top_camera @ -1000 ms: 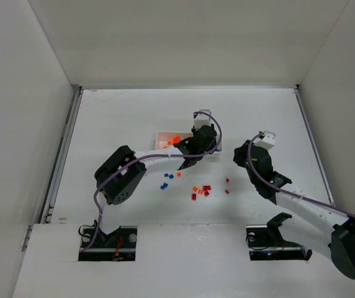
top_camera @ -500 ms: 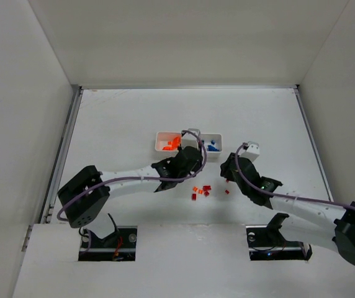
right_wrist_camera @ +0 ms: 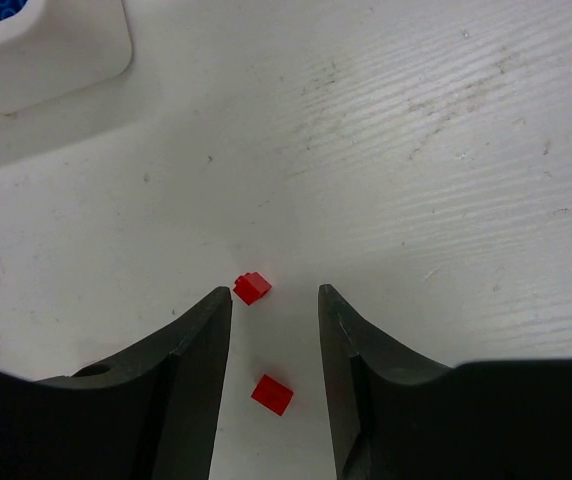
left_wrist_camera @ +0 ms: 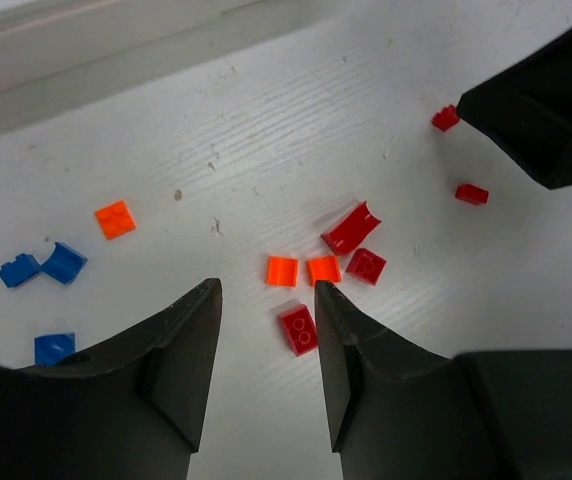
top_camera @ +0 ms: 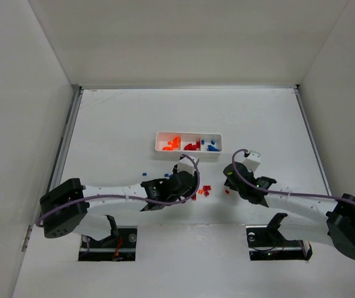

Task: Sort the legos into containers by color

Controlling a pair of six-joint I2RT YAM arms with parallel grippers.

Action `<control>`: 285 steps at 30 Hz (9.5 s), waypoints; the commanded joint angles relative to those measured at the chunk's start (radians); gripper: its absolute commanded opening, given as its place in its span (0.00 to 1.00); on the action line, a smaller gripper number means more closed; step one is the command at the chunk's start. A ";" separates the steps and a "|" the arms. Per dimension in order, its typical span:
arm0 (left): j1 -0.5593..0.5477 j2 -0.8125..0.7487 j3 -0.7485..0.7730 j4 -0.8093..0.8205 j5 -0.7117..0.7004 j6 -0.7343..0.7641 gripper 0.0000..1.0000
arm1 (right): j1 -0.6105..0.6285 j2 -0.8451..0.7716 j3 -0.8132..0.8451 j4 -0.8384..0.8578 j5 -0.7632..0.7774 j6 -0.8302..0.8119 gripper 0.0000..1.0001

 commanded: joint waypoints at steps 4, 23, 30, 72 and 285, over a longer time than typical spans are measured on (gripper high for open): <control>-0.054 -0.008 -0.044 -0.003 0.033 0.006 0.43 | 0.017 0.045 0.064 -0.038 0.010 0.039 0.46; -0.091 0.041 -0.066 0.005 0.075 -0.051 0.47 | 0.022 0.198 0.091 0.086 0.013 0.001 0.25; -0.091 0.103 -0.044 0.009 0.073 -0.066 0.46 | 0.051 0.126 0.074 0.092 0.042 -0.019 0.23; 0.137 -0.280 -0.158 0.020 -0.060 -0.140 0.14 | -0.082 0.589 0.607 0.465 -0.245 -0.366 0.51; 0.177 0.269 0.022 0.117 -0.024 0.081 0.31 | 0.367 0.410 0.274 -0.004 0.007 -0.001 0.40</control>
